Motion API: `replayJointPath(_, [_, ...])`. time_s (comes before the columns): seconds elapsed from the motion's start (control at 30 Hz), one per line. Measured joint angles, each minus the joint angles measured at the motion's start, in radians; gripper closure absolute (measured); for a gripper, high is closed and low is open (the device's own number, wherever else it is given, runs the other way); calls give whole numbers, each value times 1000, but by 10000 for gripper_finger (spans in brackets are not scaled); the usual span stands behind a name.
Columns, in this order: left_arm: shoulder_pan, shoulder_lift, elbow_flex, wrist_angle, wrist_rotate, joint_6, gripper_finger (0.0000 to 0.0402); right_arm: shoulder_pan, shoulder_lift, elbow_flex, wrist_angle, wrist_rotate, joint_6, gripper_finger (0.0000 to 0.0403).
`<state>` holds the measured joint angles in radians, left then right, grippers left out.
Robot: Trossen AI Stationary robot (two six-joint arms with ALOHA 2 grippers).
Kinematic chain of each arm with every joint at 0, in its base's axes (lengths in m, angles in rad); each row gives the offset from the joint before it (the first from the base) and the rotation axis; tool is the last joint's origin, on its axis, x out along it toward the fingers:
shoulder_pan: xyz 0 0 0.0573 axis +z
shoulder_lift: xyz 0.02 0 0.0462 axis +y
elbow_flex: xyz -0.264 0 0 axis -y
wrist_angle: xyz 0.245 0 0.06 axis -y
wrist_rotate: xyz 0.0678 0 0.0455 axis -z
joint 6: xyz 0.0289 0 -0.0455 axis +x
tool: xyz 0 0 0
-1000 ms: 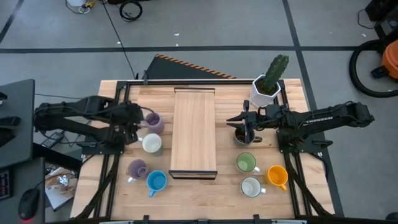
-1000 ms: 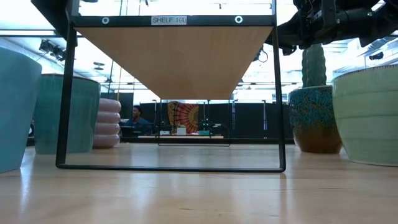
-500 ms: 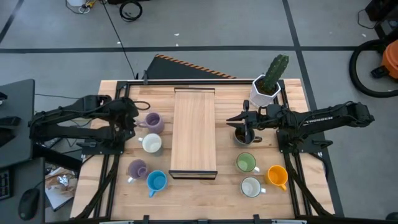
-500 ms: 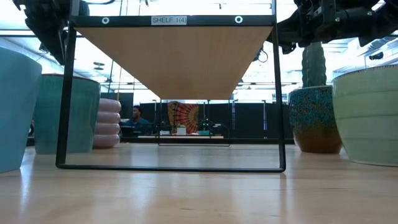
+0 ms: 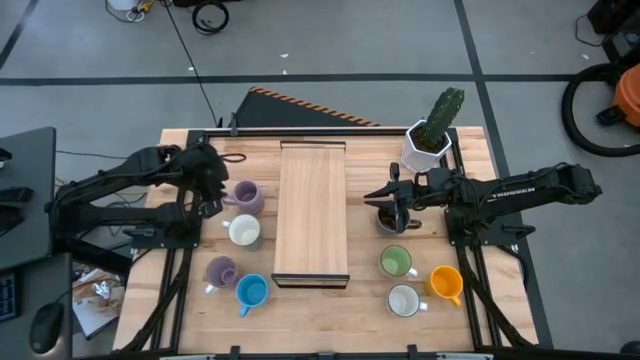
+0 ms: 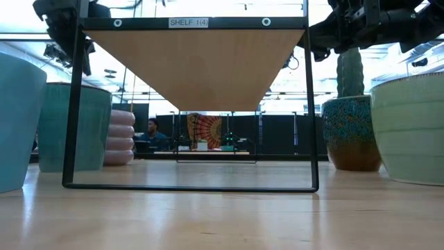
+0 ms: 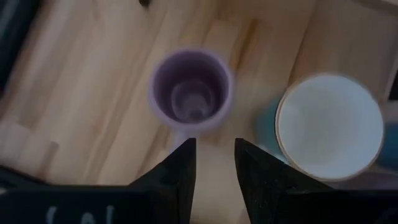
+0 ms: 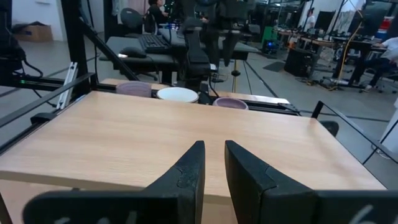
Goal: Place coffee mugs
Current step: Put the light blue mug on the shelf
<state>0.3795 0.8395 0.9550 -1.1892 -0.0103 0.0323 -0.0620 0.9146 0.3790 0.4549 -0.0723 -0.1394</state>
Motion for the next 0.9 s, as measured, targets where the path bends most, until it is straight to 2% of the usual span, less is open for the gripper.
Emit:
replayJointPath(0.13, [22,-23,0,3,-1,1,285,0,0,0,0,0,-21,334])
replayJointPath(0.33, [5,-22,0,-19,29,-89,285,0,0,0,-1,0,-45,334])
replayJointPath(0.43, [-12,-22,0,-23,76,-129,285,0,0,0,-2,-5,-50,334])
replayJointPath(0.57, [-124,-22,0,0,99,-207,285,0,0,0,-19,-7,-59,334])
replayJointPath(0.7, [-290,-12,0,53,18,-275,285,0,0,0,-23,-6,-66,334])
replayJointPath(0.9, [-519,83,-1,67,-46,-420,285,0,0,0,-23,-6,-60,334])
